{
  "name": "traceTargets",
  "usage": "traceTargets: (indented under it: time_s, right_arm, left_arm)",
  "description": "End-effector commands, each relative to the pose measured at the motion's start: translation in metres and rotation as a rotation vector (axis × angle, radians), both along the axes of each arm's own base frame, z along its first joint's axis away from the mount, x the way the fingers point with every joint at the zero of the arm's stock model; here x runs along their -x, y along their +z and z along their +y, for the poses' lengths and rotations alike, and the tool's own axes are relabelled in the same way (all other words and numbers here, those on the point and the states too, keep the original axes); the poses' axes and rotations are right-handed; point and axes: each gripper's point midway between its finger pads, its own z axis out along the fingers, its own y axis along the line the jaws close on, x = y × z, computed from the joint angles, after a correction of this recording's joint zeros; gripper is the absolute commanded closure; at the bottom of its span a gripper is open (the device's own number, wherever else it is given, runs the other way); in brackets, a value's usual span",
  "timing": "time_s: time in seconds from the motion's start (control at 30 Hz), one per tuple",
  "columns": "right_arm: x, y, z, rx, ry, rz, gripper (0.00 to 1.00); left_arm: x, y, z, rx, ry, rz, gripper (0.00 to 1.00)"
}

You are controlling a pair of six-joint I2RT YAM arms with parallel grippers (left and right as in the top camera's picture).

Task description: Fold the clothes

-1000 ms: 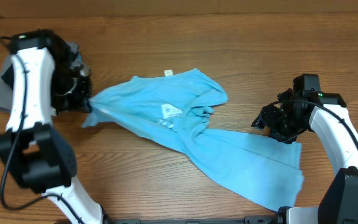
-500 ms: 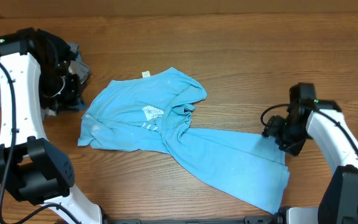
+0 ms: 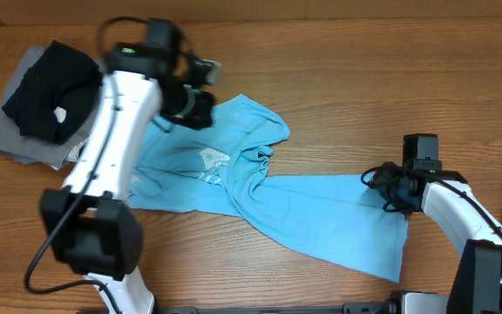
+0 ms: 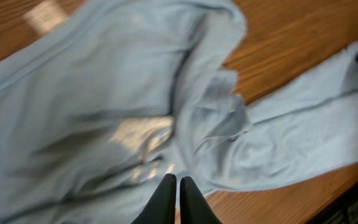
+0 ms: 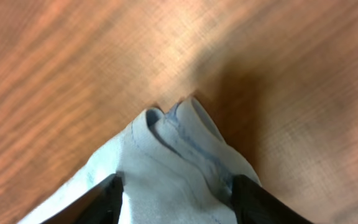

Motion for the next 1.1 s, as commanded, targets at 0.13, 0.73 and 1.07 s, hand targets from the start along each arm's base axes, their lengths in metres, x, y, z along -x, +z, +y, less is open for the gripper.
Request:
traceTargets:
  time_s: [0.13,0.73,1.07]
  right_arm:
    - [0.013,-0.016,0.001,-0.015,-0.022,0.076,0.32]
    - [0.023,0.081,-0.004,0.023,-0.02,0.014,0.23]
    - [0.042,0.064,0.016,-0.085,0.006,0.091,0.21]
  left_arm:
    - [0.005,-0.089,-0.058,-0.085,-0.207,0.066,0.96]
    - [-0.061,-0.214,0.003,-0.393,0.11,0.034,0.96]
    - [-0.105,-0.182,0.142,-0.328,0.563,0.083,0.96]
